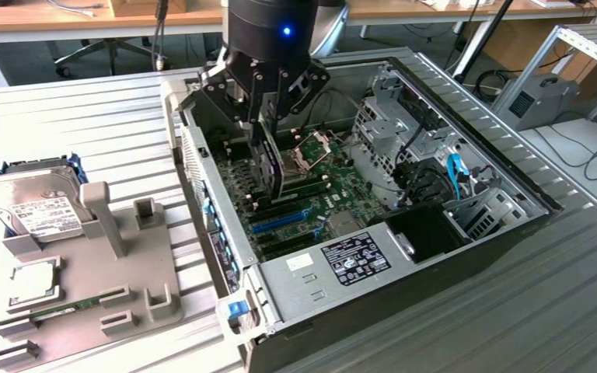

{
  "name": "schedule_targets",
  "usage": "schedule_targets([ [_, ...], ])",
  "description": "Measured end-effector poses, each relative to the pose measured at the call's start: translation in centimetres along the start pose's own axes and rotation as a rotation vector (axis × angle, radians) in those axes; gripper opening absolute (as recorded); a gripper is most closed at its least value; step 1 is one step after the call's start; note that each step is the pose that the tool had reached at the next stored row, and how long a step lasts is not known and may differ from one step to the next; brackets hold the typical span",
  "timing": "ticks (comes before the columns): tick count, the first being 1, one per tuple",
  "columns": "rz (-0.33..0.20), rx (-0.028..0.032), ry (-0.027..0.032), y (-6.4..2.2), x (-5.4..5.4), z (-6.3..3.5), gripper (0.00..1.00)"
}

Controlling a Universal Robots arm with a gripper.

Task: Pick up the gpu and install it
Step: 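Pick up the gpu and move the gpu toward the slot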

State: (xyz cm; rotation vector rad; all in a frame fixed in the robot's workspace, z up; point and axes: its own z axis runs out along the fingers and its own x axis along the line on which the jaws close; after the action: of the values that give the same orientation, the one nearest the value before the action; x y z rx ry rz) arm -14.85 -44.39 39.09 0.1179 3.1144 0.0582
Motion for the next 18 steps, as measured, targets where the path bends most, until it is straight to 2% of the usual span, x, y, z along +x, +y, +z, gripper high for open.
schedule_targets([
  [18, 0.0, 0.0, 0.0, 0.06, -0.98, 0.41, 0.26],
])
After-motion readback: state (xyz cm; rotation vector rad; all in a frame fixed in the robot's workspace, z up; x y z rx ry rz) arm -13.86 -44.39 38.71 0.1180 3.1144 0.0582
